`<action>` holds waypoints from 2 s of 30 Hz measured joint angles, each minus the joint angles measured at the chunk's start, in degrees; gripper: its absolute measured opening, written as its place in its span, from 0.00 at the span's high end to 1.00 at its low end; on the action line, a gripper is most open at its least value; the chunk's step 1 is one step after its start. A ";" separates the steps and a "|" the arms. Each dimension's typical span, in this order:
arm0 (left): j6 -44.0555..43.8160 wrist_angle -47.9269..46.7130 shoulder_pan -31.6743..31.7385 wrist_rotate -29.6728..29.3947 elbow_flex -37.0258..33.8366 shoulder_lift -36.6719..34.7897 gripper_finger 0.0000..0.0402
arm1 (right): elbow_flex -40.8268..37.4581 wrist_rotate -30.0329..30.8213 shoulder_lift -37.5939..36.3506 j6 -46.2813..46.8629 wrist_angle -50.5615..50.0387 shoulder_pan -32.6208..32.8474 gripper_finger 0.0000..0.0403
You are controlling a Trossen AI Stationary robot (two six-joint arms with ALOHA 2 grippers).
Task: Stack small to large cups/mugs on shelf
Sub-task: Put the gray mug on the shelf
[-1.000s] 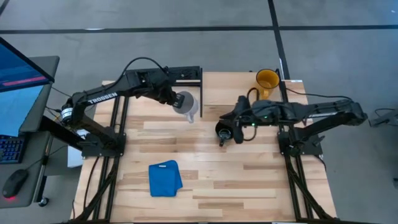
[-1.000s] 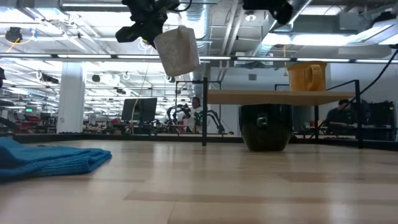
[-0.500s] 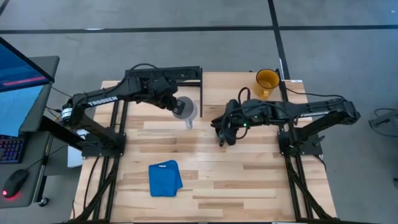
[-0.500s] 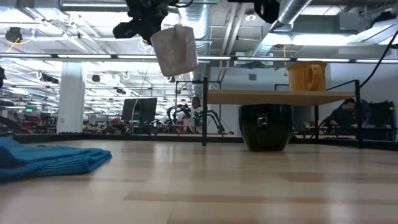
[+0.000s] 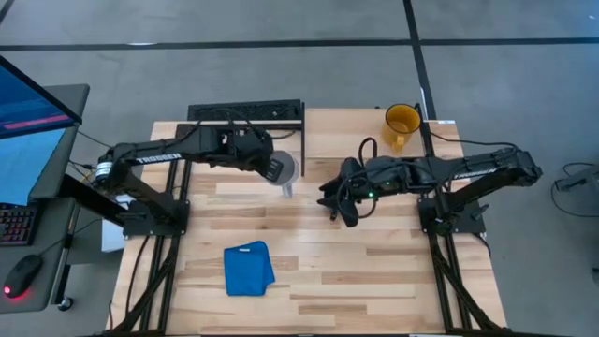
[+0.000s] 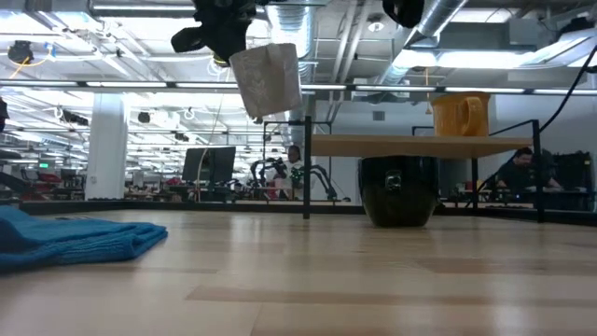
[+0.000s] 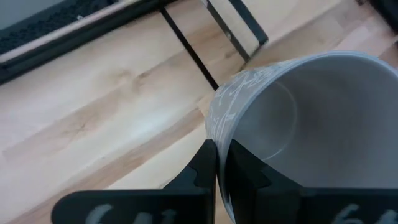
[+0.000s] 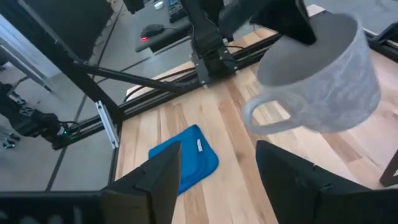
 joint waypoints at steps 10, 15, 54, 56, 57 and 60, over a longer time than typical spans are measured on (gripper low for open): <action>1.52 4.57 -3.99 2.23 0.00 11.29 0.99 | -0.09 0.11 -0.02 -0.16 -5.46 2.75 0.41; 0.25 4.17 -5.95 4.07 -0.02 14.49 0.99 | -0.10 4.55 -0.02 4.77 -13.27 5.12 0.41; -24.63 13.89 -17.59 6.25 0.04 21.75 0.99 | -0.09 8.88 4.83 8.44 -29.04 12.97 0.41; -25.04 15.23 -17.59 7.09 0.04 22.77 0.99 | -0.09 8.87 4.83 8.43 -29.37 12.95 0.41; -25.27 15.95 -17.59 7.79 0.04 23.29 0.99 | -0.09 8.86 4.83 8.41 -29.23 12.95 0.41; -26.09 15.96 -17.59 9.07 0.07 23.97 0.99 | -0.09 8.81 4.83 8.41 -29.27 12.95 0.41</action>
